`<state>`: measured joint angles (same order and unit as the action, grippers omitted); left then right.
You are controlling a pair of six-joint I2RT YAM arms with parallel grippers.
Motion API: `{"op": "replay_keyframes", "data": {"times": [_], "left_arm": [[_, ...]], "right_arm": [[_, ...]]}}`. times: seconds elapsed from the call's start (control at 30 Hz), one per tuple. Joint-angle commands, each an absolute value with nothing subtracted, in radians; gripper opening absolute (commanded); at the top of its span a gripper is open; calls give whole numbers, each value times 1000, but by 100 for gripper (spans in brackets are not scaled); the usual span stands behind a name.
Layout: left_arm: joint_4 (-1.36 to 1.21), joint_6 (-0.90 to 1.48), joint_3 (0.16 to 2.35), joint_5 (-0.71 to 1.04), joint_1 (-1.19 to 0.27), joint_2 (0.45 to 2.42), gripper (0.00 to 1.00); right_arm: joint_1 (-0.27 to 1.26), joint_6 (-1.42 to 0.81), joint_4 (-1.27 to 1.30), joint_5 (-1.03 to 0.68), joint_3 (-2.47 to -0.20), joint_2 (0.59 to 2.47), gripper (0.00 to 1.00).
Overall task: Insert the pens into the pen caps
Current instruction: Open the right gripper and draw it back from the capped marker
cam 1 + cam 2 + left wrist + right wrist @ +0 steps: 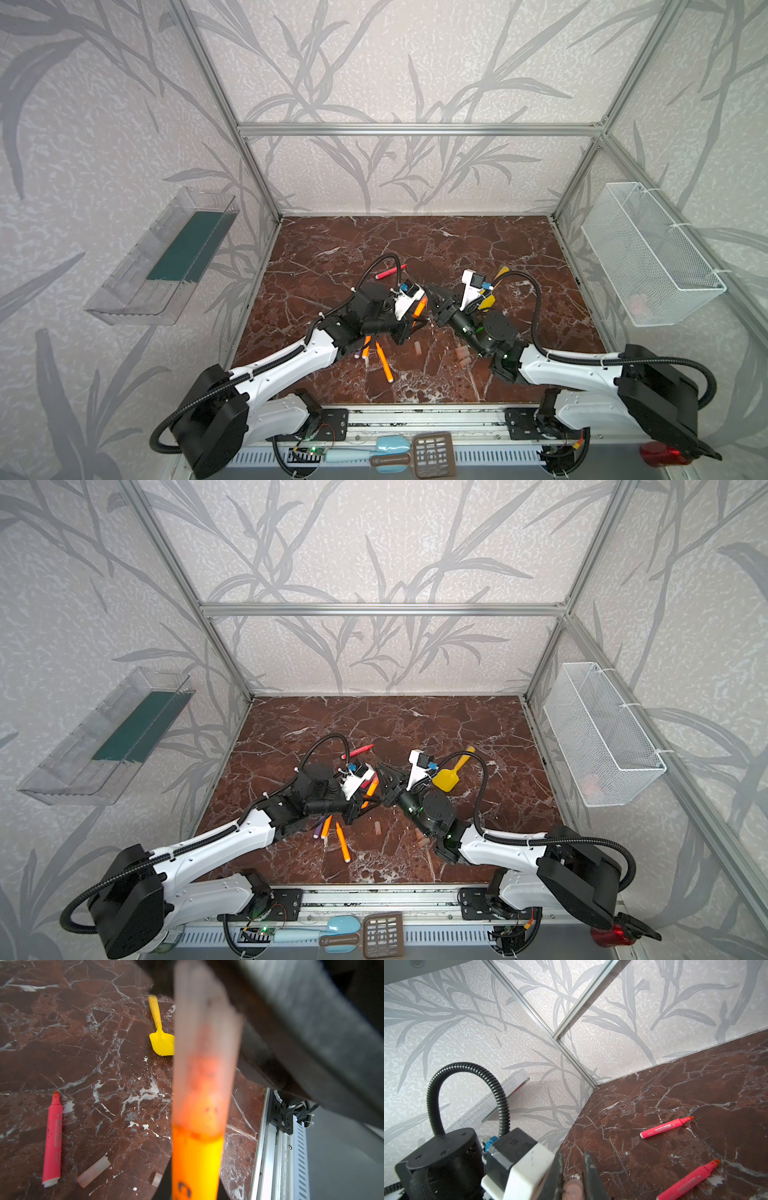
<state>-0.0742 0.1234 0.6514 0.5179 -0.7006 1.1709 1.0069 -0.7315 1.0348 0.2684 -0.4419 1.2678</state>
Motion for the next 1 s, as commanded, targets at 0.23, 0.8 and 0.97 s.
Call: {"op": "replay_keyframes", "data": {"times": [0.23,0.8,0.97], "left_arm": [[-382,275,751,60,-559,1163,0],[-412,201,637,187,-560,1164,0],[-390,229,581,38,-551,1188,0]], "right_arm": [[1214,-890,725,191,-375,1275,0],[1152,-451,421,411,-534,1038,71],[1101,-331,315,504,-557,911,89]]}}
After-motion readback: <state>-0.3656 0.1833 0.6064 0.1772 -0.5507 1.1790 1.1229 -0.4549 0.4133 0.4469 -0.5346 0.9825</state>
